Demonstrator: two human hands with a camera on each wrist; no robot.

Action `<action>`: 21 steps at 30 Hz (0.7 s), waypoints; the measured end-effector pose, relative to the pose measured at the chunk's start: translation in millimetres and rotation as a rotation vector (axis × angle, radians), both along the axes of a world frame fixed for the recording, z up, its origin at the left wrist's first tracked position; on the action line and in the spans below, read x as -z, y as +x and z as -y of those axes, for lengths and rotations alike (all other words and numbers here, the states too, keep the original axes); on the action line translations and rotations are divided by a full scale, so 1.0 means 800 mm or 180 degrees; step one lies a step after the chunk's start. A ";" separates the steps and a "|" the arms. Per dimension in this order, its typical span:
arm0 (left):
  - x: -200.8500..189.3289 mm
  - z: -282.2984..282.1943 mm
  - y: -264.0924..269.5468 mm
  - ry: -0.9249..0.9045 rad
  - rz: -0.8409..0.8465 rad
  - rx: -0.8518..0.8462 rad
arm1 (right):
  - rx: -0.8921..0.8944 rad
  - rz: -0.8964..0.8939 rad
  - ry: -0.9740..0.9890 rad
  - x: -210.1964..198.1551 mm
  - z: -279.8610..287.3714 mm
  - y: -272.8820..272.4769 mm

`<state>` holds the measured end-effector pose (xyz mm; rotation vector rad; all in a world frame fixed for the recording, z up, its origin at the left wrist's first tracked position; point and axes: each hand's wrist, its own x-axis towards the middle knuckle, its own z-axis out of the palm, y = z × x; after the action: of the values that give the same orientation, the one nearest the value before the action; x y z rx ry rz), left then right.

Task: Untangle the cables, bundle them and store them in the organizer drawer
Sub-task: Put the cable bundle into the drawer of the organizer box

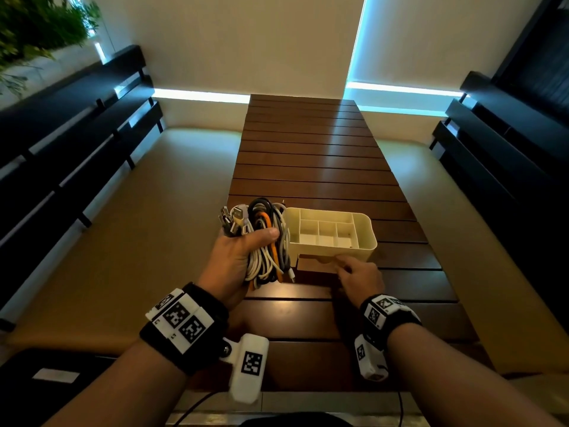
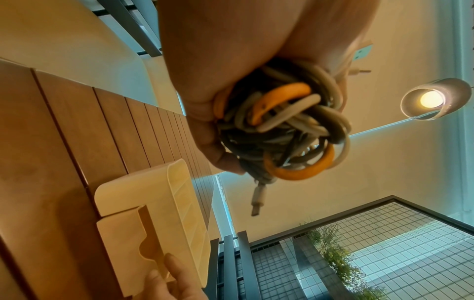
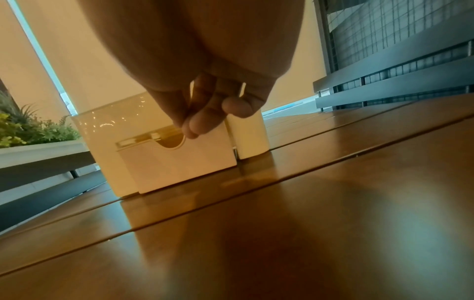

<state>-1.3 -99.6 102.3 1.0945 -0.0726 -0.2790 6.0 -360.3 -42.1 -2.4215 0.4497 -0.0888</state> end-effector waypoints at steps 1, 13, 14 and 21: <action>0.001 0.001 0.001 0.0011 -0.0014 0.0003 | -0.0050 -0.0131 -0.0105 0.001 0.001 0.002; 0.009 0.004 0.010 0.0054 -0.0068 0.0074 | -0.0254 -0.0542 -0.0321 -0.014 0.002 0.003; 0.010 0.003 0.010 0.0080 -0.0068 0.0072 | -0.0299 -0.0584 -0.0344 -0.015 0.003 0.001; 0.010 0.004 0.008 0.0096 -0.0183 0.0017 | -0.0741 -0.0543 -0.0433 -0.026 0.002 -0.006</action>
<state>5.5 -102.9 94.2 1.1155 -0.0201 -0.3170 0.9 -361.6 -21.6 -2.6087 0.2400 0.1956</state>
